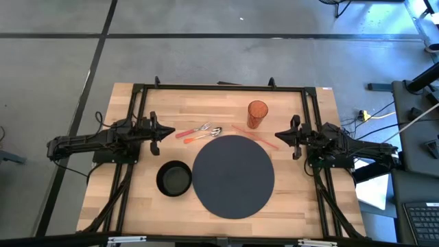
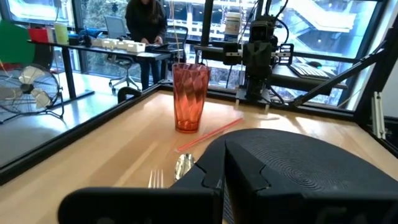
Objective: Pick & Place Utensil
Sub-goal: Put the black bowl on the black placemat
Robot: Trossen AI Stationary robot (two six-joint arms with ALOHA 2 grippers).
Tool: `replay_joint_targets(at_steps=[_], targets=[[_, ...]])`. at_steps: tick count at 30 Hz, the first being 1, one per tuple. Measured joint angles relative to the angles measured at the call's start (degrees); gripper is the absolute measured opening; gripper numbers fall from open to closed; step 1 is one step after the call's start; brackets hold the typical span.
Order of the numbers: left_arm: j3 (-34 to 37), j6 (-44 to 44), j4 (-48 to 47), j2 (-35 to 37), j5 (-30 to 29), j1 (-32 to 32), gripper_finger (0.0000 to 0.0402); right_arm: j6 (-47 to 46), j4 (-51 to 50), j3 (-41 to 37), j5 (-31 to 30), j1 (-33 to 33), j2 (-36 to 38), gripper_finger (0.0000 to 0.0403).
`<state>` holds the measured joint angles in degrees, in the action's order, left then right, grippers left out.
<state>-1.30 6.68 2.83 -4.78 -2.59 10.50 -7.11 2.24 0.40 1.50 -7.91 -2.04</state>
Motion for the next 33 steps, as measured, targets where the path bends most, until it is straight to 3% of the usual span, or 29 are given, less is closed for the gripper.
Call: replay_joint_targets(at_steps=[17, 23, 28, 33], targets=[[0.0, 1.78, 0.26, 0.0, -1.16, 0.0, 0.0004, -0.38, 0.02, 0.0, 0.02, -0.01, 0.0, 0.0021], [-0.19, 3.65, 9.44, -1.62, 3.05, -2.28, 0.0004, -0.38, 0.02, -0.01, 0.02, -0.01, 0.0, 0.0021], [-5.06, 3.12, 10.27, -5.71, -0.24, -6.27, 0.0003, -0.4, 0.02, -0.01, 0.02, -0.01, 0.01, 0.0021], [-12.69, 1.16, 8.93, -14.37, -4.0, -10.9, 0.0003, -3.48, 0.0, -0.02, 0.14, 0.01, 0.01, 0.0021]])
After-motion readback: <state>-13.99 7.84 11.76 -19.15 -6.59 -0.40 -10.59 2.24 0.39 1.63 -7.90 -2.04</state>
